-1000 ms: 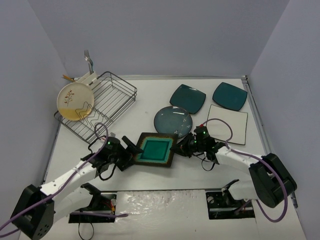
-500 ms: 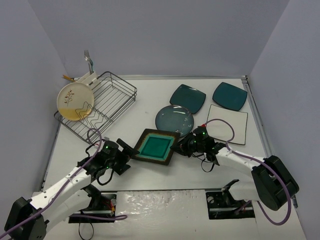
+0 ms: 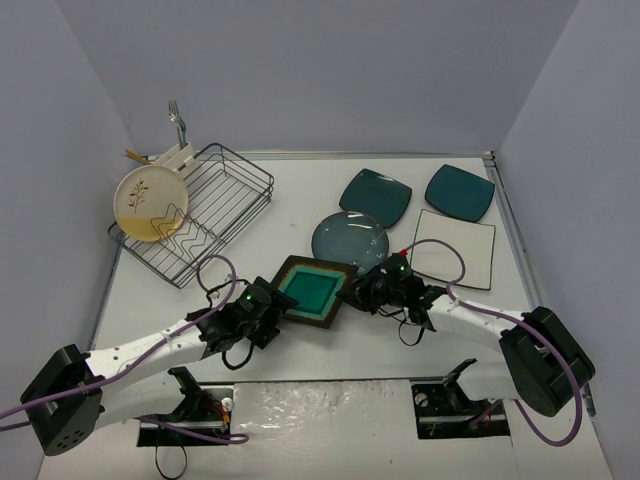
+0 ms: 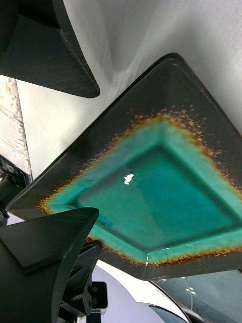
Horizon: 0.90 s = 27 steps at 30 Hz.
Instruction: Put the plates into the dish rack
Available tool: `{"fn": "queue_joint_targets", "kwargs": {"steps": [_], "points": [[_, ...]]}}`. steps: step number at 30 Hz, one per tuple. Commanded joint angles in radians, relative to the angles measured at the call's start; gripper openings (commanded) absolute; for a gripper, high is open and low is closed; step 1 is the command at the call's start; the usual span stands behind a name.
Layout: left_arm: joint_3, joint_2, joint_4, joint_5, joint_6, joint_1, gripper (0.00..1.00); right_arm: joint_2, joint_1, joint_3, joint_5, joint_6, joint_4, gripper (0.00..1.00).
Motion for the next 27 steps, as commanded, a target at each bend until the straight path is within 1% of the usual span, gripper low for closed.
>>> {"fn": "queue_joint_targets", "kwargs": {"steps": [1, 7, 9, 12, 19, 23, 27], "points": [[0.056, 0.039, 0.103, -0.12, -0.099, -0.036, 0.84, -0.02, 0.006, 0.053, 0.016, 0.093, 0.148, 0.0], [0.046, 0.041, 0.112, -0.219, -0.167, -0.072, 0.75, -0.025, 0.008, 0.036, 0.018, 0.112, 0.17, 0.0], [0.041, 0.04, 0.119, -0.24, -0.188, -0.077, 0.7, -0.026, 0.009, 0.032, 0.018, 0.116, 0.174, 0.0], [0.044, 0.041, 0.125, -0.274, -0.204, -0.087, 0.65, -0.026, 0.012, 0.026, 0.019, 0.122, 0.182, 0.0], [0.044, 0.06, 0.148, -0.289, -0.229, -0.091, 0.53, -0.028, 0.029, 0.012, 0.029, 0.138, 0.201, 0.0], [0.036, 0.077, 0.184, -0.292, -0.243, -0.095, 0.49, -0.038, 0.033, -0.002, 0.035, 0.15, 0.215, 0.0], [0.038, 0.096, 0.186, -0.301, -0.253, -0.11, 0.46, -0.042, 0.033, -0.012, 0.034, 0.165, 0.232, 0.0]]}}
